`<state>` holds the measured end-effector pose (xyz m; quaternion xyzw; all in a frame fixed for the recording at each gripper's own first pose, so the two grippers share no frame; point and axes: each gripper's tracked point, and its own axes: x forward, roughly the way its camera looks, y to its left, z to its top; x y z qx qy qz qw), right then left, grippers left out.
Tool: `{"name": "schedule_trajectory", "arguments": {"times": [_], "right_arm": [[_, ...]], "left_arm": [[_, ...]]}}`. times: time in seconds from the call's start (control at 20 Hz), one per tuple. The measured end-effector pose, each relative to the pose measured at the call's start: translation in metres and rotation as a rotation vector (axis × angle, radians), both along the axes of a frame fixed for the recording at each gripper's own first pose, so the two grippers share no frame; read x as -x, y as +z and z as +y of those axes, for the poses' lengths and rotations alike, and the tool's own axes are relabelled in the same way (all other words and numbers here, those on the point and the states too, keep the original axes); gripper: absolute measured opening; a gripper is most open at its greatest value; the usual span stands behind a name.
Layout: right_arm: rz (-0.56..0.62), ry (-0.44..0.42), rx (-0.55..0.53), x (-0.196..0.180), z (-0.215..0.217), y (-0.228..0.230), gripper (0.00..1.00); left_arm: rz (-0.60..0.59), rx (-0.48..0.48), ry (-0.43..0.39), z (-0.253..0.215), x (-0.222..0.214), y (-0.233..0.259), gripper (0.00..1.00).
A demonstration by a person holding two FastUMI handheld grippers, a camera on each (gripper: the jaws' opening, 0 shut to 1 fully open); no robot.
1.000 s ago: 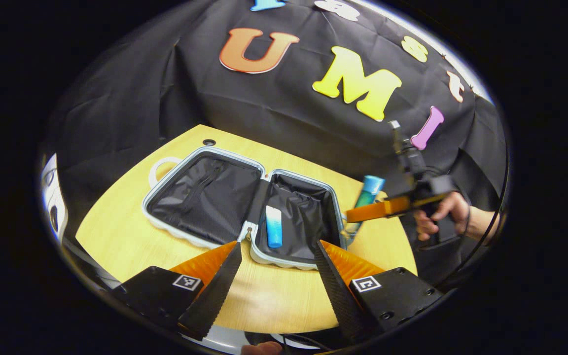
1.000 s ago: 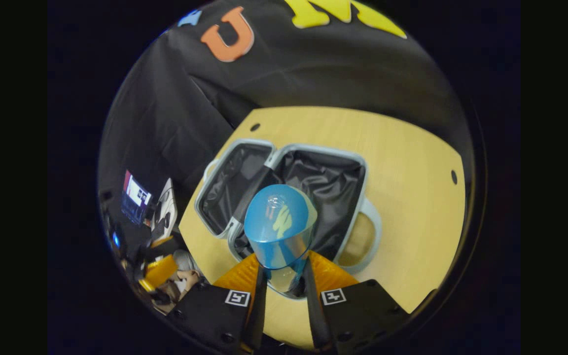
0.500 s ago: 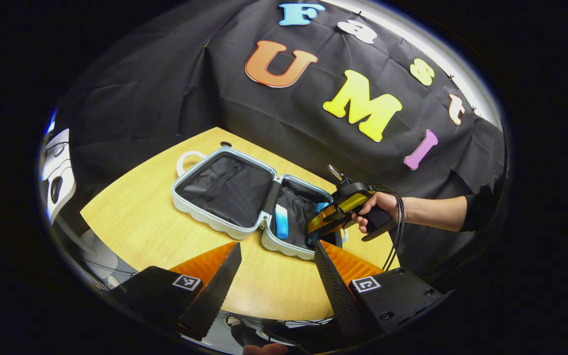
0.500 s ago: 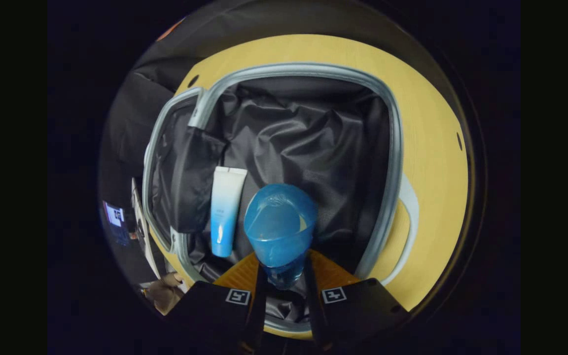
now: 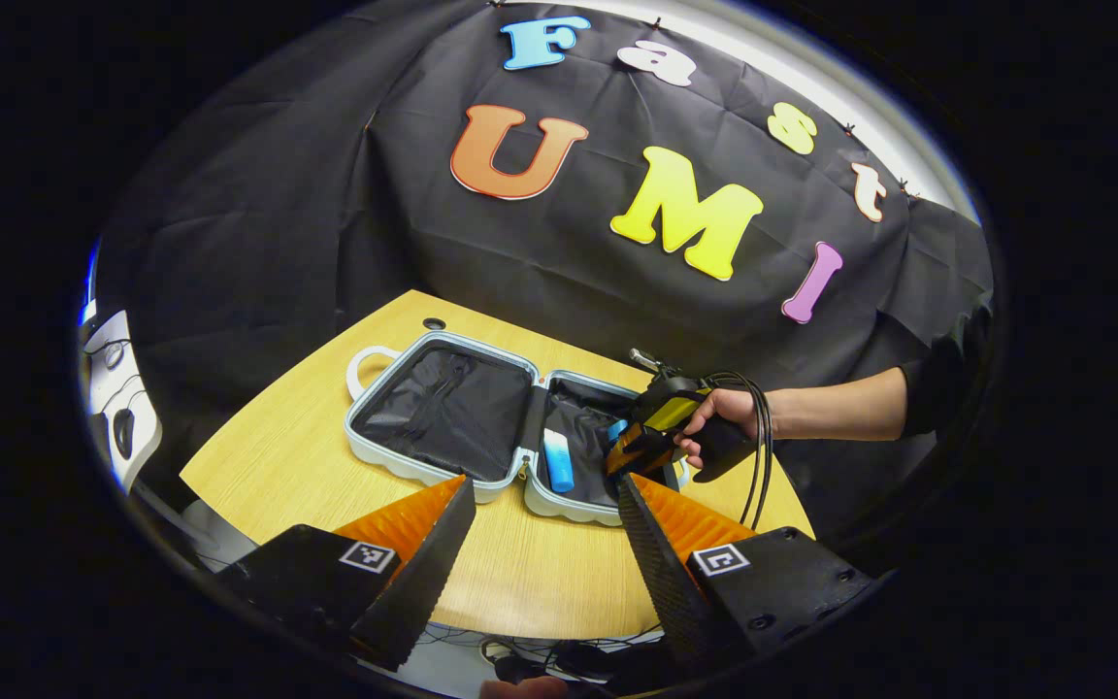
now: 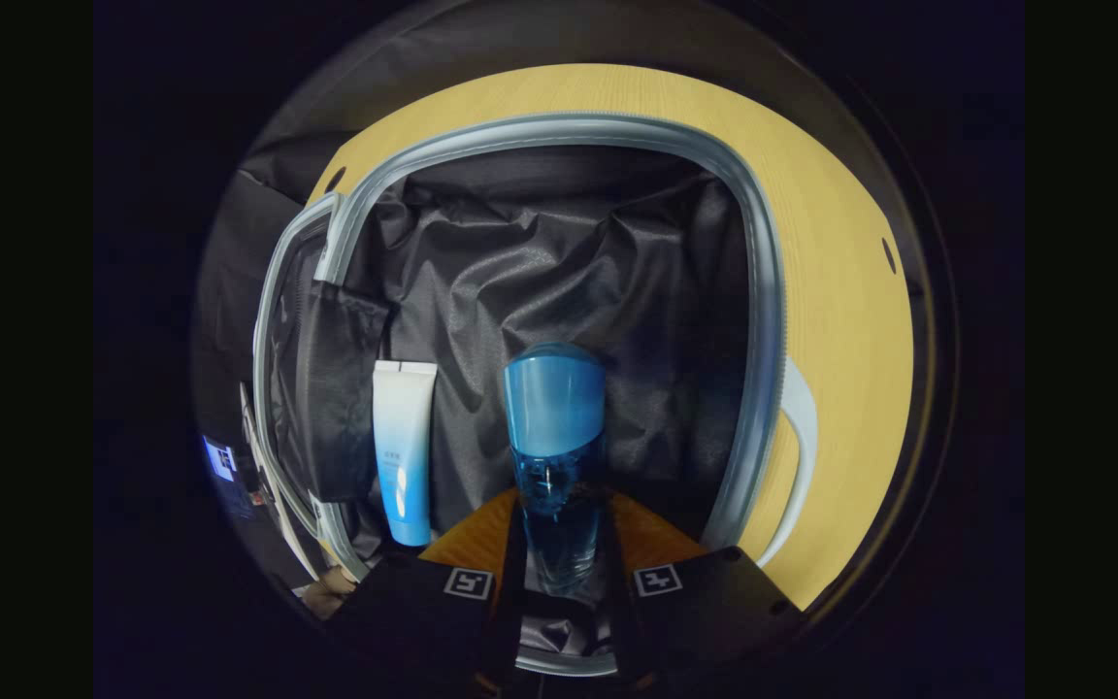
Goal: First open the suitcase, pack the skin care products into it, and then close the suitcase.
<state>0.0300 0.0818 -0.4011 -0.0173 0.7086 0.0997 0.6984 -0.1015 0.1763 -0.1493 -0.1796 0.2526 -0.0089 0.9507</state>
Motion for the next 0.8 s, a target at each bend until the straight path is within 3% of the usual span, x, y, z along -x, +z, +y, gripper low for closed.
{"name": "schedule_trajectory", "arguments": {"times": [0.4,0.55,0.65,0.8], "right_arm": [[-0.029,-0.056,-0.026,0.000,-0.001,0.016,0.43],[-0.064,-0.075,-0.065,0.008,-0.006,0.041,0.55],[-0.136,-0.061,-0.113,0.016,-0.012,0.071,0.62],[-0.436,0.057,-0.169,0.011,-0.037,0.126,0.67]], "left_arm": [[-0.011,-0.004,0.008,0.008,-0.006,0.002,0.95],[-0.001,0.015,0.042,0.027,-0.018,-0.007,0.95],[0.003,0.047,0.049,0.047,-0.032,-0.012,0.95],[0.000,0.044,0.050,0.086,-0.067,-0.027,0.95]]}}
